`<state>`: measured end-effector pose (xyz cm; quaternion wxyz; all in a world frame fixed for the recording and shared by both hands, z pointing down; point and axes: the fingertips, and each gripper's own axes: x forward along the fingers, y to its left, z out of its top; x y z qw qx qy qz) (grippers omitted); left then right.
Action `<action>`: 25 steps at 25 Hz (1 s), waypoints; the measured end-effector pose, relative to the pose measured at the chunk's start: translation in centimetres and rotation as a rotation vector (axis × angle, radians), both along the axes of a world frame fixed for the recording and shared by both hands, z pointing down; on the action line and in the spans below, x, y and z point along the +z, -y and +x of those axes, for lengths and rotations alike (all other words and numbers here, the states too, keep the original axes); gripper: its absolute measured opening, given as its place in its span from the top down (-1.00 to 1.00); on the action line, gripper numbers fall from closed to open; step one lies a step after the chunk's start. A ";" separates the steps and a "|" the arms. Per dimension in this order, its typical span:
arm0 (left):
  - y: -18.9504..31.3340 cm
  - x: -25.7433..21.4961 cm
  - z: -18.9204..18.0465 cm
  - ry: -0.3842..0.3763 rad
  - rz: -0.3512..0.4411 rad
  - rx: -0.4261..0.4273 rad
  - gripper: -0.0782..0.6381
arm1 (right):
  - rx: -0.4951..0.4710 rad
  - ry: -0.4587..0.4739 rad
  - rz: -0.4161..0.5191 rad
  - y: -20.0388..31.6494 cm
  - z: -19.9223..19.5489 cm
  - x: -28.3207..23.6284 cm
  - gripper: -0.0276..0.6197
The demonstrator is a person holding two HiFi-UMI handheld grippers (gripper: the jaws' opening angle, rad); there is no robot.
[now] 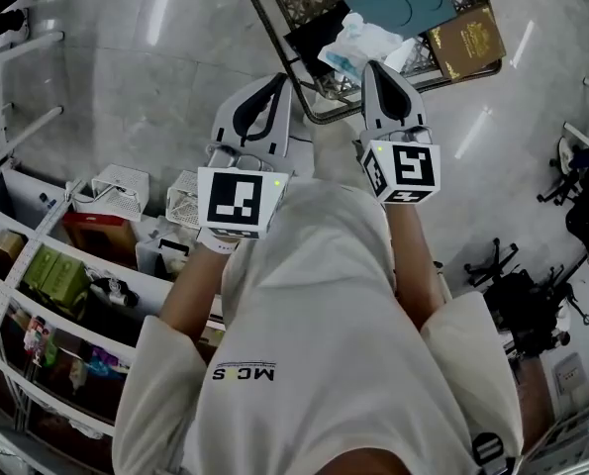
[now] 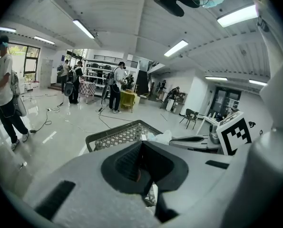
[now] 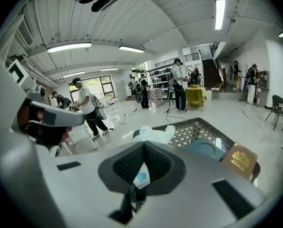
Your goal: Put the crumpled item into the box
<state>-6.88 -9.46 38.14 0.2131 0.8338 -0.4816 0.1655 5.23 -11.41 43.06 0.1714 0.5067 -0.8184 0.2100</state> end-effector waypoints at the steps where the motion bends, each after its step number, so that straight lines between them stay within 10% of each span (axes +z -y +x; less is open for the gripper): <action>1: 0.0 0.5 0.0 -0.001 -0.007 -0.002 0.73 | 0.002 0.000 -0.010 0.2 0.0 0.8 0.87; 25: -0.6 5.7 0.0 -0.017 -0.092 -0.057 0.73 | 0.060 -0.001 -0.217 1.5 -1.0 16.7 0.87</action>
